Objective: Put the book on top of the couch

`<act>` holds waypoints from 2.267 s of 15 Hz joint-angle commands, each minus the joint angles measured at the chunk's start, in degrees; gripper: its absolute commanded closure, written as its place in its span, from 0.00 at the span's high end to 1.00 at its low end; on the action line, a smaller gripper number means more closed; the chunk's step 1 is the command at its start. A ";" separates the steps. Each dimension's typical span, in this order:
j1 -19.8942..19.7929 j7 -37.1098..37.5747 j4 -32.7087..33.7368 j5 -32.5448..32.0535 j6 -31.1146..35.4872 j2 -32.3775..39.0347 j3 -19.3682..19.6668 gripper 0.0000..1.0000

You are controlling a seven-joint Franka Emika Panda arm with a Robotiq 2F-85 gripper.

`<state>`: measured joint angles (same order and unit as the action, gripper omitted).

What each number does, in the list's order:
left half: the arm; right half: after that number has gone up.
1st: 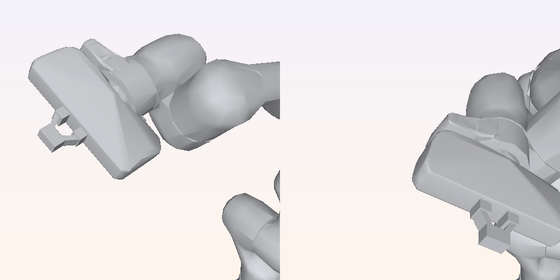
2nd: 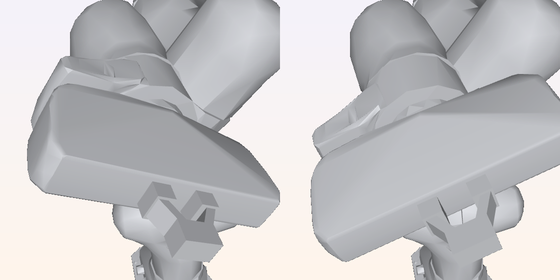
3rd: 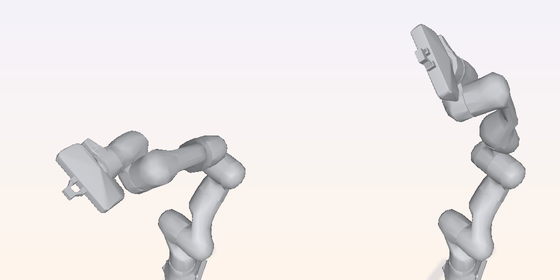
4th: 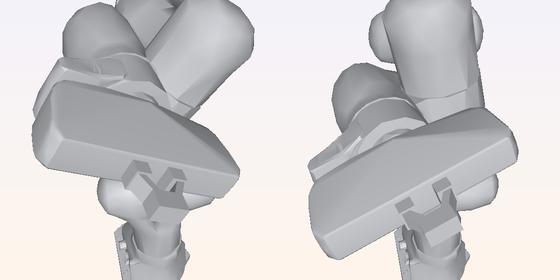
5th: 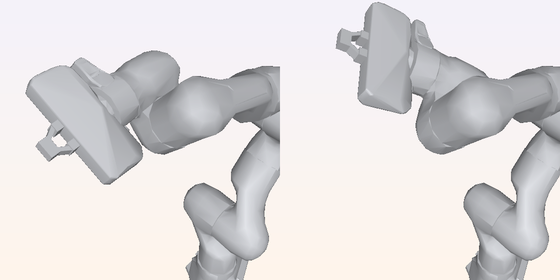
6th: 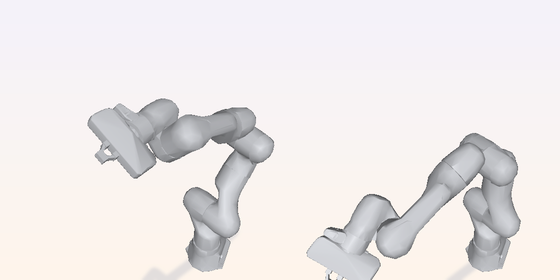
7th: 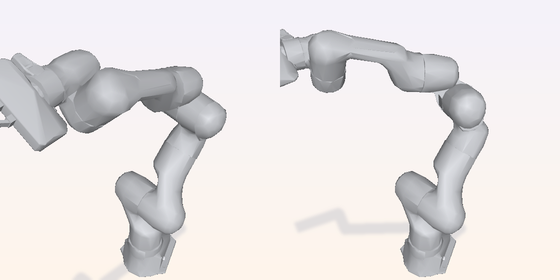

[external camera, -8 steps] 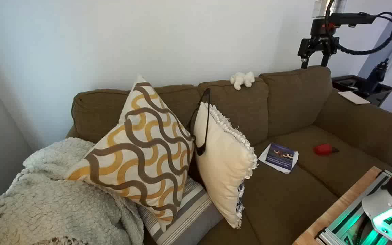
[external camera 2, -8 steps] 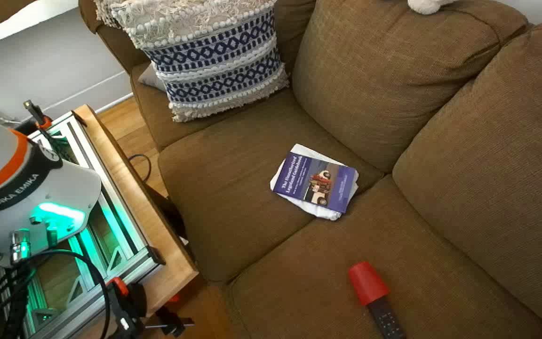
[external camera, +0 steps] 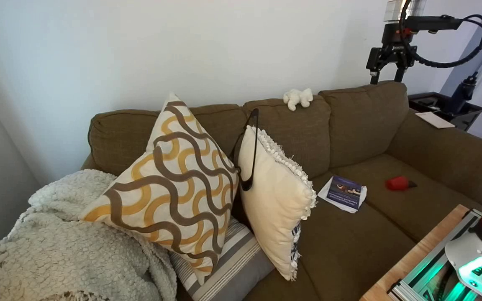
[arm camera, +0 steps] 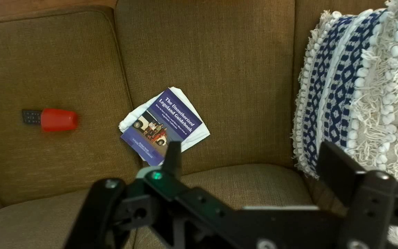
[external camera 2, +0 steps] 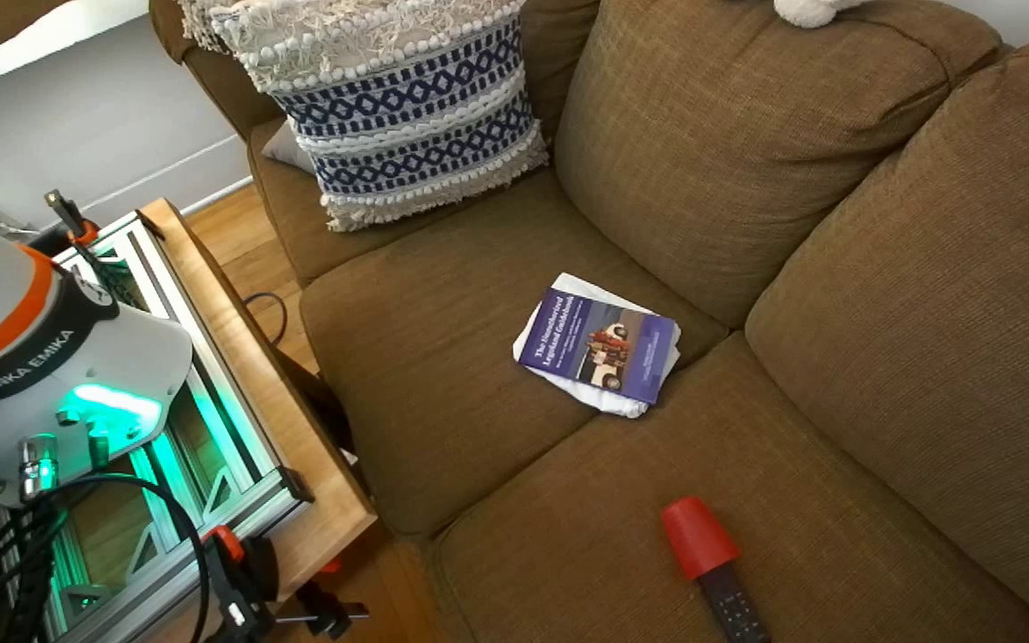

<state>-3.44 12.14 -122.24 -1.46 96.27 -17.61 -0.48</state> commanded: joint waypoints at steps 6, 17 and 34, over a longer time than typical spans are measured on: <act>0.21 0.03 0.14 -0.05 -0.16 0.04 0.19 1.00; -7.03 4.62 -10.17 -4.07 5.73 8.38 7.22 1.00; -14.11 13.02 -8.05 -7.11 20.96 27.84 17.84 1.00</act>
<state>-17.26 19.13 -131.78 -8.25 108.01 3.38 16.26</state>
